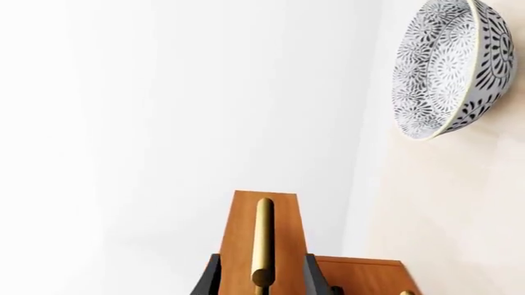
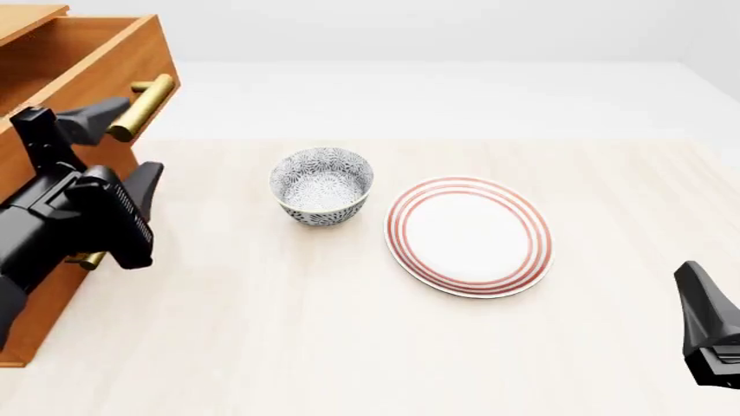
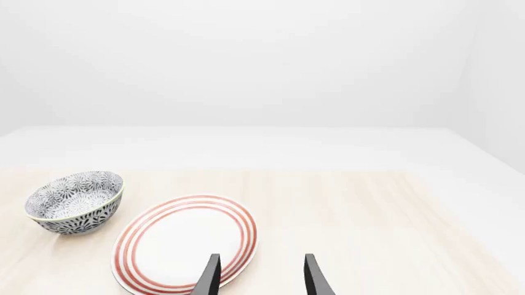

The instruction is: Open the top drawer of the cabinet.

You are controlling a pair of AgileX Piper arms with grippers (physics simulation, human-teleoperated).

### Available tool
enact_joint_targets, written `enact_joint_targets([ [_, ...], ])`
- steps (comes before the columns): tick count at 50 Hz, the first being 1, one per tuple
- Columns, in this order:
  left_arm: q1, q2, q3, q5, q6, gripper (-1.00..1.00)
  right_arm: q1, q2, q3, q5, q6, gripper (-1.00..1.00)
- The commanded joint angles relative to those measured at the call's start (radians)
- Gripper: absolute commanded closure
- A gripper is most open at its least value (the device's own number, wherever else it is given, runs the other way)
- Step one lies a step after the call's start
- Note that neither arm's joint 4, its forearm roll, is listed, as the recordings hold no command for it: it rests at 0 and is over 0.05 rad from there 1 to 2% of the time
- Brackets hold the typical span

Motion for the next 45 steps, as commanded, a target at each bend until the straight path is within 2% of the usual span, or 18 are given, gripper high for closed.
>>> enact_joint_targets([
  [1,-0.054,-0.050,0.034,0.008,0.007,-1.00,0.000,0.000,0.000,0.000,0.000,-1.00],
  [32,-0.067,-0.058,0.056,-0.011,0.022,-1.00,0.000,0.000,0.000,0.000,0.000,-1.00],
  [33,-0.113,-0.277,-0.061,0.304,-0.219,-1.00,0.000,0.000,0.000,0.000,0.000,-1.00],
  [36,-0.103,-0.304,-0.084,0.350,-0.279,-1.00,0.000,0.000,0.000,0.000,0.000,-1.00],
  [38,-0.095,-0.313,-0.087,0.363,-0.292,-1.00,0.000,0.000,0.000,0.000,0.000,-1.00],
  [40,-0.079,-0.340,-0.107,0.405,-0.353,-1.00,0.000,0.000,0.000,0.000,0.000,-1.00],
  [43,-0.082,-0.351,-0.135,0.439,-0.402,-1.00,0.000,0.000,0.000,0.000,0.000,-1.00],
  [45,-0.074,-0.367,-0.134,0.439,-0.412,-1.00,0.000,0.000,0.000,0.000,0.000,-1.00],
])
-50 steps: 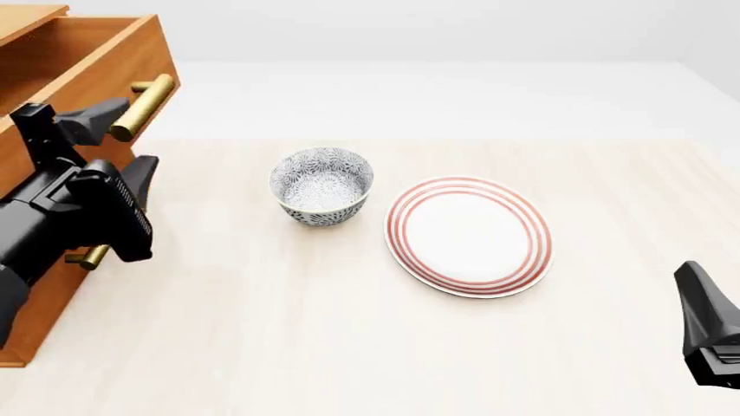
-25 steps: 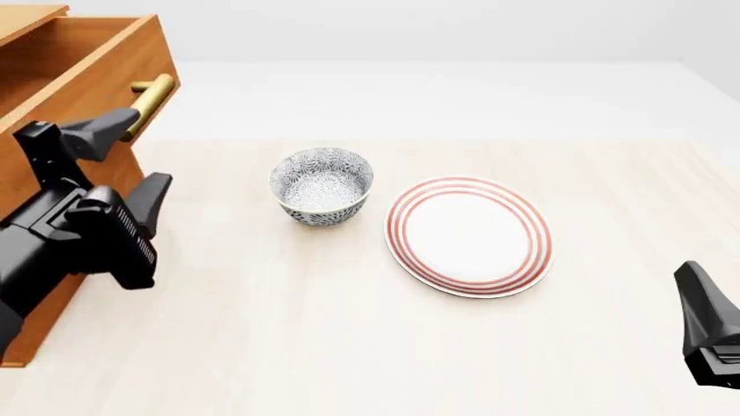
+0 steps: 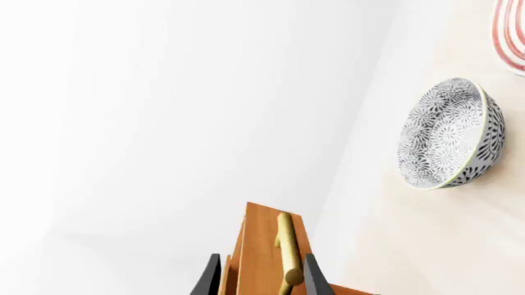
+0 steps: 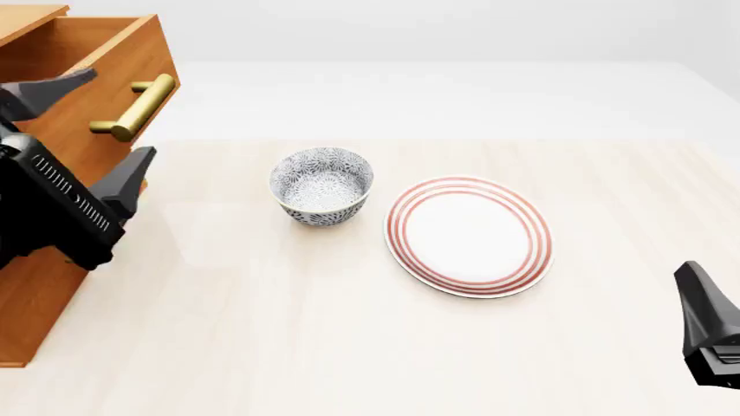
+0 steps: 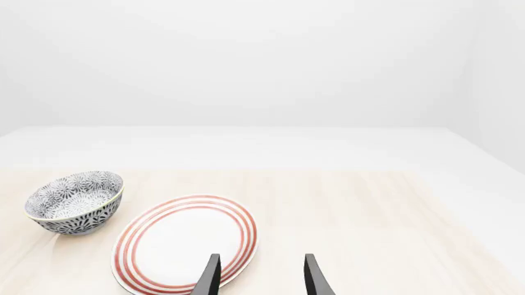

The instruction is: Open the top drawer of the cabinet.

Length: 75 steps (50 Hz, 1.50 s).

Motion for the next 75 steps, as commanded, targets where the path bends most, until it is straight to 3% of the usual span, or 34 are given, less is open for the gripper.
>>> enact_joint_targets([
  [1,0.002,-0.116,-0.086,0.176,-0.201,-1.00,0.000,0.000,0.000,0.000,0.000,-1.00],
  [5,0.008,-0.122,-0.102,0.195,-0.244,-1.00,0.000,0.000,0.000,0.000,0.000,-1.00],
  [17,0.018,-0.118,-0.202,0.297,-0.467,-1.00,0.000,0.000,0.000,0.000,0.000,-1.00],
  [28,0.031,-0.109,-0.230,0.330,-0.566,-1.00,0.000,0.000,0.000,0.000,0.000,-1.00],
  [34,0.058,-0.090,-0.272,0.378,-0.683,-1.00,0.000,0.000,0.000,0.000,0.000,-1.00],
  [50,0.138,-0.051,-0.325,0.478,-0.818,-1.00,0.000,0.000,0.000,0.000,0.000,-1.00],
  [52,0.109,-0.049,-0.330,0.470,-0.824,-1.00,0.000,0.000,0.000,0.000,0.000,-1.00],
  [57,0.142,-0.051,-0.371,0.541,-0.839,-1.00,0.000,0.000,0.000,0.000,0.000,-1.00],
  [58,0.140,-0.046,-0.402,0.573,-0.879,-1.00,0.000,0.000,0.000,0.000,0.000,-1.00],
  [67,0.161,-0.035,-0.482,0.674,-0.953,-1.00,0.000,-0.001,0.000,0.000,0.000,-1.00],
  [72,0.172,0.005,-0.545,0.749,-1.069,-1.00,0.000,0.000,0.000,0.000,0.000,-1.00],
  [75,0.169,0.023,-0.572,0.777,-1.098,-1.00,0.000,0.000,0.000,0.000,0.000,-1.00],
])
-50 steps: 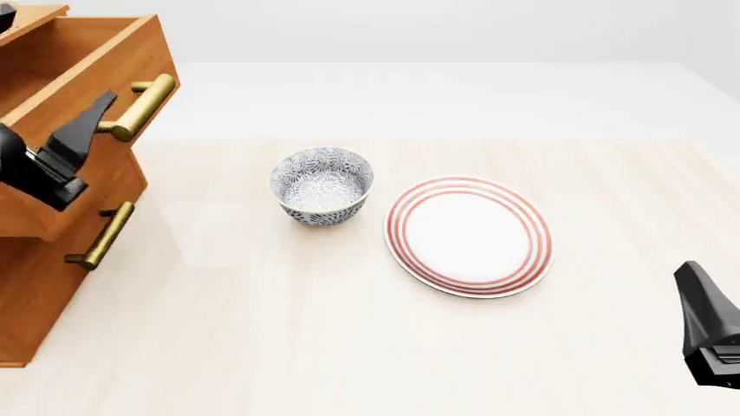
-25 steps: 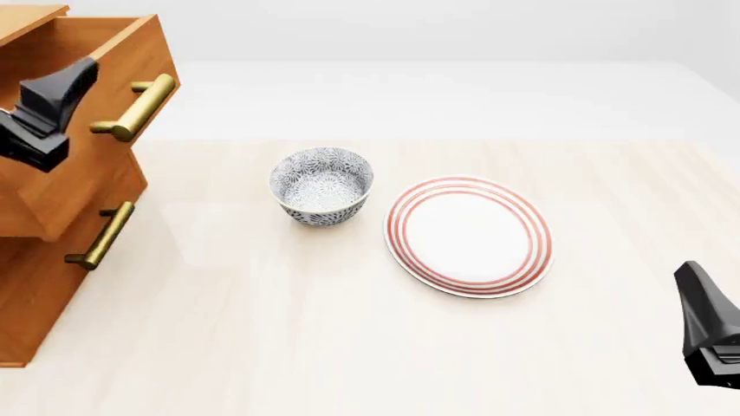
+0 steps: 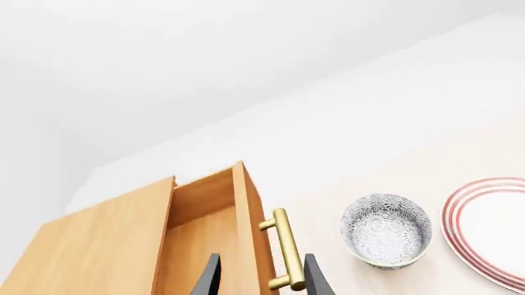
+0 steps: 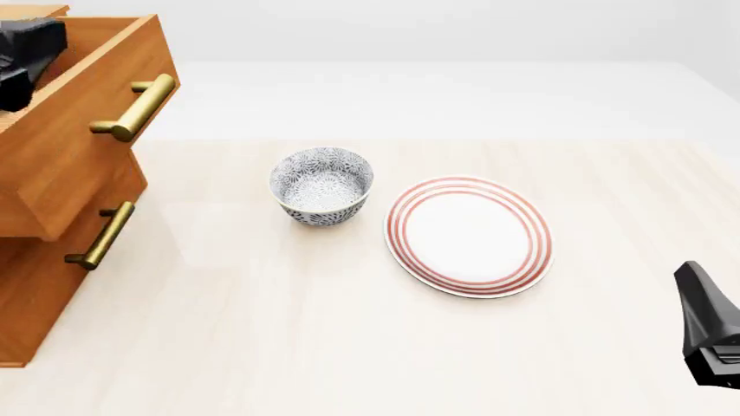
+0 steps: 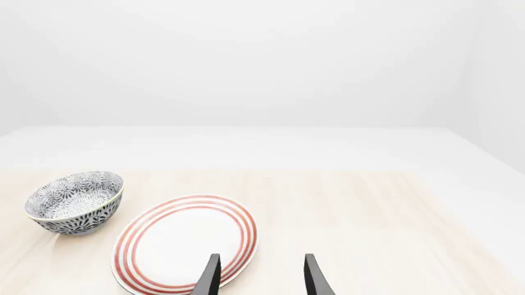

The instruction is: Open the top drawer of the cabinet.

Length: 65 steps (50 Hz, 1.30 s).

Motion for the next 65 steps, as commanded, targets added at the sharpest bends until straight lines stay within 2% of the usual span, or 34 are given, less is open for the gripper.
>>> enact_joint_targets([
  [1,0.017,0.048,-0.111,0.128,-0.139,-1.00,0.000,0.000,0.000,0.000,0.000,-1.00],
  [15,0.031,0.093,-0.215,0.246,-0.179,-1.00,0.000,0.000,0.000,0.000,0.000,-1.00],
  [17,0.022,0.106,-0.237,0.271,-0.217,-1.00,0.000,0.000,0.000,0.000,0.000,-1.00],
  [23,0.025,0.123,-0.275,0.329,-0.243,-1.00,0.000,0.000,0.000,0.000,0.000,-1.00],
  [39,0.041,0.189,-0.295,0.420,-0.320,-1.00,0.000,0.000,0.000,0.000,0.000,-1.00],
  [41,0.035,0.185,-0.294,0.425,-0.350,-1.00,0.000,0.000,0.000,0.000,0.000,-1.00],
  [51,0.081,0.170,-0.295,0.458,-0.357,-1.00,0.000,0.000,0.000,0.000,0.000,-1.00],
  [65,0.060,0.216,-0.334,0.494,-0.395,-1.00,-0.001,0.004,-0.001,-0.003,0.000,-1.00],
])
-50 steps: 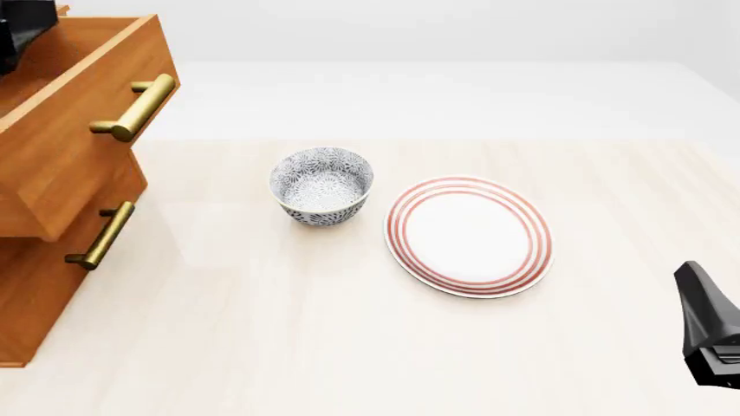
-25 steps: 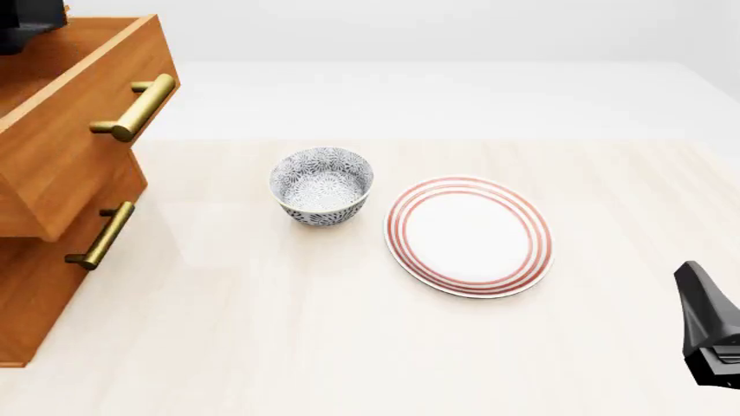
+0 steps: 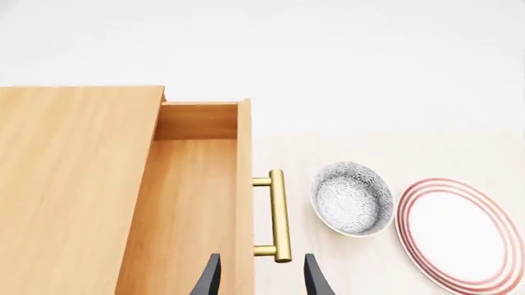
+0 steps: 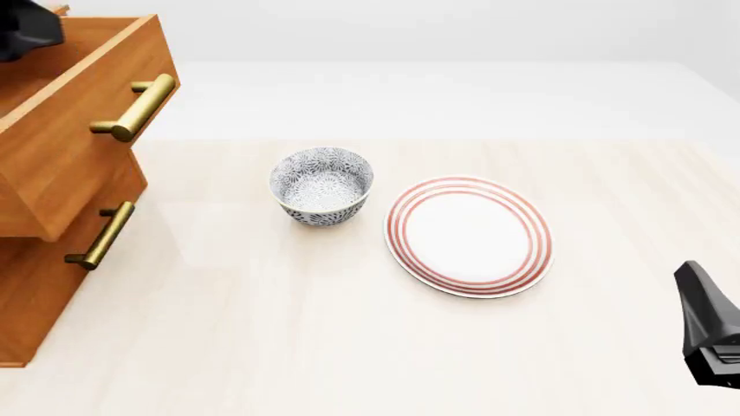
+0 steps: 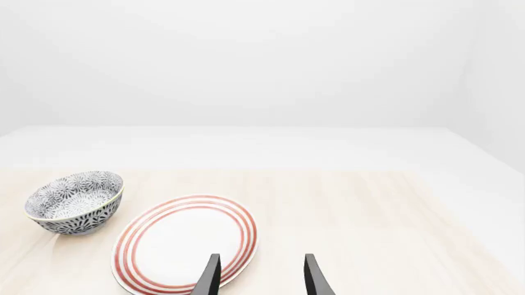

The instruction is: Open the top drawer of the cabinet.

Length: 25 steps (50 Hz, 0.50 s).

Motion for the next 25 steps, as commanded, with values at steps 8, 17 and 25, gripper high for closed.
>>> enact_joint_targets([
  [8,-0.021,0.043,-0.028,0.027,-0.039,-1.00,0.000,0.003,0.000,-0.003,0.000,-1.00],
  [17,-0.002,0.066,-0.002,0.012,-0.035,-1.00,0.000,0.003,0.000,-0.003,0.000,-1.00],
  [25,-0.005,0.080,0.007,0.009,-0.040,-1.00,0.000,0.001,0.000,-0.001,0.000,-1.00],
])
